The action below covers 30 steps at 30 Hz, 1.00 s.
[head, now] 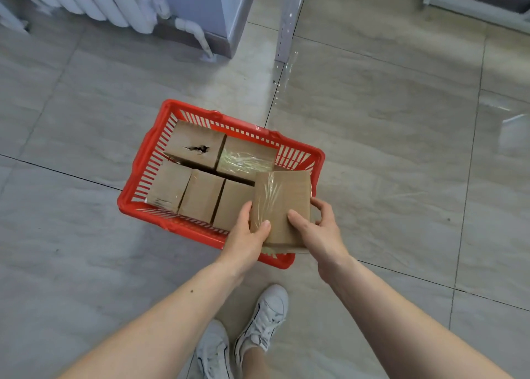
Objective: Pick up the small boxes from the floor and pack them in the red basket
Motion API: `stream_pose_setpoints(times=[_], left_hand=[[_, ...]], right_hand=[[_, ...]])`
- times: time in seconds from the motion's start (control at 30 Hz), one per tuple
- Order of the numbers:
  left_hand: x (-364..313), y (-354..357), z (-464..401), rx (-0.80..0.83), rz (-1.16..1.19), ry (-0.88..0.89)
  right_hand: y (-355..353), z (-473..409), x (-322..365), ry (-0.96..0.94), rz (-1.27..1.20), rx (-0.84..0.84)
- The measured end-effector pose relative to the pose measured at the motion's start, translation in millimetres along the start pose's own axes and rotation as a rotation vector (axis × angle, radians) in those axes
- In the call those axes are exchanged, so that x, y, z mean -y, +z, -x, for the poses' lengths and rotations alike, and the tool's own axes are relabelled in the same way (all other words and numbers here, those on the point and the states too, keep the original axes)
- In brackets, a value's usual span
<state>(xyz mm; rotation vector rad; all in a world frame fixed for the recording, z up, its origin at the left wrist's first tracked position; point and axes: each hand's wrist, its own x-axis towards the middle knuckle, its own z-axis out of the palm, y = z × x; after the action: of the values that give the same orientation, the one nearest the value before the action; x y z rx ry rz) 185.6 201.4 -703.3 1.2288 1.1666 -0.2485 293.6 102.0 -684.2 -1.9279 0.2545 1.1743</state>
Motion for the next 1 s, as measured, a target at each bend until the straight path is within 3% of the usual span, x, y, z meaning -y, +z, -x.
stream_pose_setpoints(times=[0.17,0.27,0.5,0.77,1.0], left_hand=[[4,-6,-14,-0.008,0.053,-0.024],[1,-8,-22,0.023,-0.010,-0.024],[-17,-12,-36,0.150,-0.025,-0.036],[-3,-18,-70,0.270,-0.201,-0.089],[14,-14,-82,0.232,-0.208,-0.090]], right_hand=[[3,-13,3,-0.005,-0.030,0.095],[8,-15,0,0.009,-0.016,0.019],[48,-16,-7,0.003,0.331,-0.215],[74,-31,-40,0.052,0.209,-0.322],[79,-54,-57,0.072,0.212,-0.369]])
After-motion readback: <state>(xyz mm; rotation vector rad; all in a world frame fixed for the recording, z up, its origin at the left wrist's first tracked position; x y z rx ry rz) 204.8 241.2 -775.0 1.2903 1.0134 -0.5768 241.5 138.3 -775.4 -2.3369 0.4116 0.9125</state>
